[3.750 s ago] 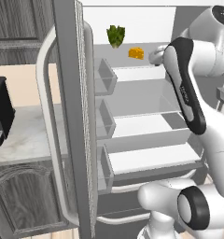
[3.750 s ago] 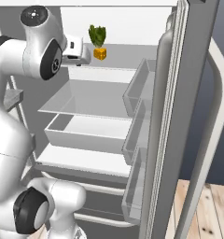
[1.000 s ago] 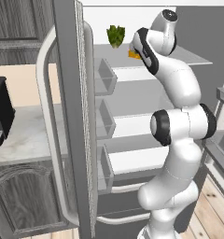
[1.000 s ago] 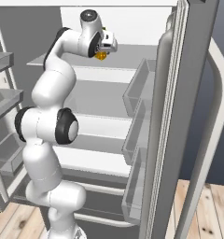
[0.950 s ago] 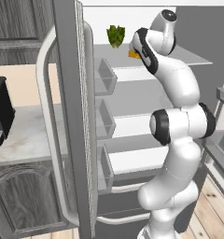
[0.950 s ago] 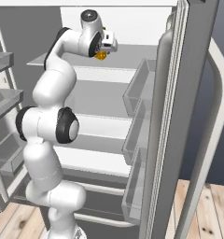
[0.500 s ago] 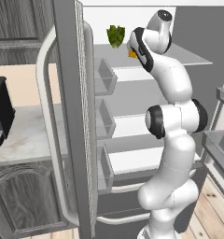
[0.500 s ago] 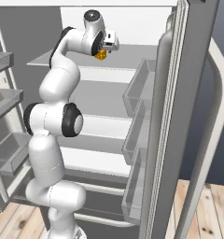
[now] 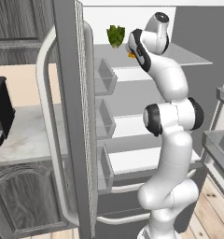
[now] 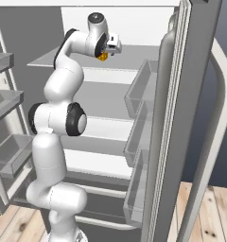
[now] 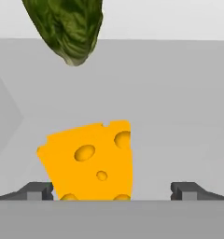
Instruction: Pick the cheese from the fridge and the cheese grater from the cabinet and place them next to the salad bowl.
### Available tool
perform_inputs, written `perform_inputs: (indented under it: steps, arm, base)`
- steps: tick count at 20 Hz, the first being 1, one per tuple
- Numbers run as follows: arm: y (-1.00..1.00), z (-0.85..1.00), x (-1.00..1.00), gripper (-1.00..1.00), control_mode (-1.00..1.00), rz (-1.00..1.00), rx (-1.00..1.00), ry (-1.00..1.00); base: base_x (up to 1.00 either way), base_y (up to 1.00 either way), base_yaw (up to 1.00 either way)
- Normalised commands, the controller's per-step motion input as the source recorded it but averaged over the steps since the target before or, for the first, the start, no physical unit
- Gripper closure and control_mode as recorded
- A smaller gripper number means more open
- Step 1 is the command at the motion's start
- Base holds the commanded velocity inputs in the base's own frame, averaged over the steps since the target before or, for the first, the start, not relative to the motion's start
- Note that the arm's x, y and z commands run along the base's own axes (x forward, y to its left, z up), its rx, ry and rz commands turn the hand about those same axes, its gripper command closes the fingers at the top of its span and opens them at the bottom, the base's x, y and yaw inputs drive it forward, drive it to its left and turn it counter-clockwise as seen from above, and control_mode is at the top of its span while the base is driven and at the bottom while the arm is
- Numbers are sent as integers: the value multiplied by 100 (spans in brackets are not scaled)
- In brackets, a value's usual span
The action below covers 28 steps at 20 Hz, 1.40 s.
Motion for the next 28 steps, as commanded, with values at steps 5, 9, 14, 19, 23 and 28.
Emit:
perform_inputs:
  steps: [5,9,14,19,23,28]
  arm:
    - [0,-10,3,-100,-100,0,0,0]
    - [0,-1,0,-100,-100,0,0,0]
    - [0,0,0,100,-100,0,0,0]
    - [0,0,0,100,-100,0,0,0]
    - [0,0,0,100,-100,0,0,0]
    - [0,0,-3,100,-100,0,0,0]
  base:
    - [0,0,0]
    - [0,0,0]
    - [0,0,0]
    - [0,0,0]
    - [0,0,0]
    - [0,0,0]
